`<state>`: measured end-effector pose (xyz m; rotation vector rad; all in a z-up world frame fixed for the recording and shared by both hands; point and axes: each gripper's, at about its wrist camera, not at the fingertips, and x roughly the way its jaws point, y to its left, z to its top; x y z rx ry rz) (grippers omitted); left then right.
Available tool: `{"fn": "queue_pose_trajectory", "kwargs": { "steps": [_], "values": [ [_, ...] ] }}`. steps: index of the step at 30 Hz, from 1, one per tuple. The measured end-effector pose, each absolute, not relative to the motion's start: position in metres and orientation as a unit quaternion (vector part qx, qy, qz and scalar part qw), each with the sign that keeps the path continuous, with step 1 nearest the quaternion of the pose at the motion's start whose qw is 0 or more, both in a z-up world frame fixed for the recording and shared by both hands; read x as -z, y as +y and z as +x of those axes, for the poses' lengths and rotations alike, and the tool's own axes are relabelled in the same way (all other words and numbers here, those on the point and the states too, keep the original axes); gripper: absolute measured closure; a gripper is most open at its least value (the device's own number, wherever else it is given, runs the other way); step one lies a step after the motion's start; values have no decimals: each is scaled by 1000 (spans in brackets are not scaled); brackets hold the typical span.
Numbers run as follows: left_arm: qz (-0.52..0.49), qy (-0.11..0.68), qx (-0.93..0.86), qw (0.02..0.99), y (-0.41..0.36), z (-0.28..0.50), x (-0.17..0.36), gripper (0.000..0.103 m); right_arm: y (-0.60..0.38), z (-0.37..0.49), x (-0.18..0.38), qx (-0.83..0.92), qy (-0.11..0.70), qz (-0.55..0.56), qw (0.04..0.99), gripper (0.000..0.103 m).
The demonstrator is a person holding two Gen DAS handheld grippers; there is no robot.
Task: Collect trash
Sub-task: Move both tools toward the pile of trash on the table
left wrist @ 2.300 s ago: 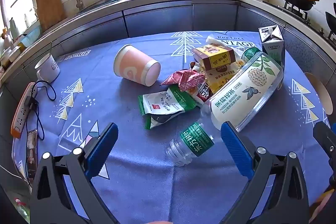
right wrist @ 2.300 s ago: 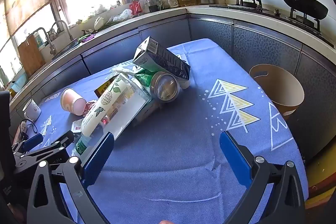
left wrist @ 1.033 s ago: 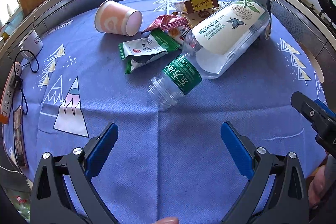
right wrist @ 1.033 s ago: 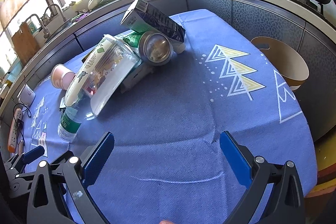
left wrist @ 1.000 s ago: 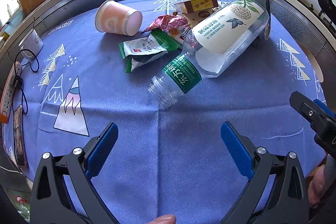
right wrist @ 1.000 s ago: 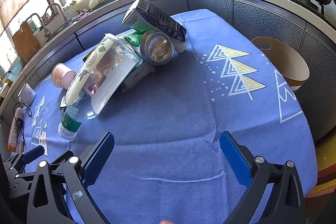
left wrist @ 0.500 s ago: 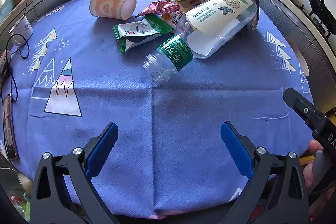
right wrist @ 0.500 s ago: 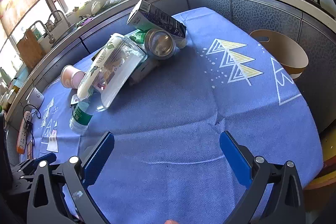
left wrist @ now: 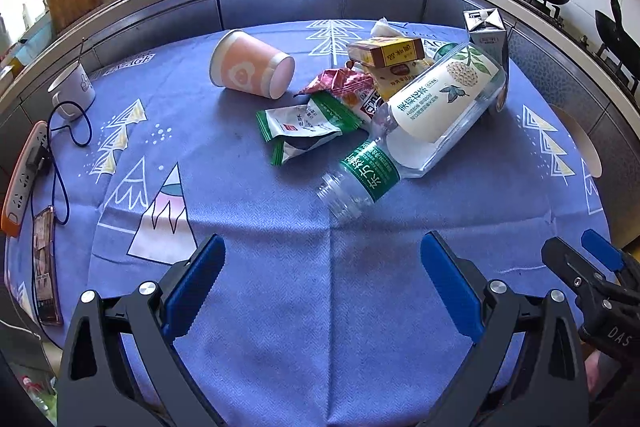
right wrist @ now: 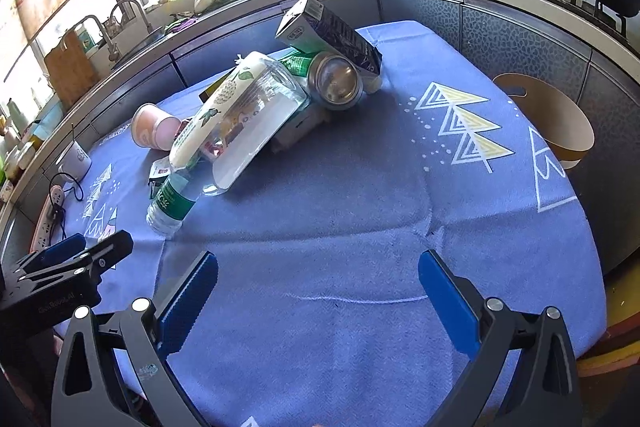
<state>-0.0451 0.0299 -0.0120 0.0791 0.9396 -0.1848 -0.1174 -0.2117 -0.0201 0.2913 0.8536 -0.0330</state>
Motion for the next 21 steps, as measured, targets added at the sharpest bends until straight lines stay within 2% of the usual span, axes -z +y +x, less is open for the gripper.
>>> {"fn": "queue_pose_trajectory", "kwargs": {
  "steps": [16, 21],
  "values": [
    [18, 469, 139, 872, 28, -45, 10, 6, -216, -115, 24, 14, 430, 153, 890, 3],
    [7, 447, 142, 883, 34, -36, 1, 6, -217, -111, 34, -58, 445, 183, 875, 3]
  ]
}}
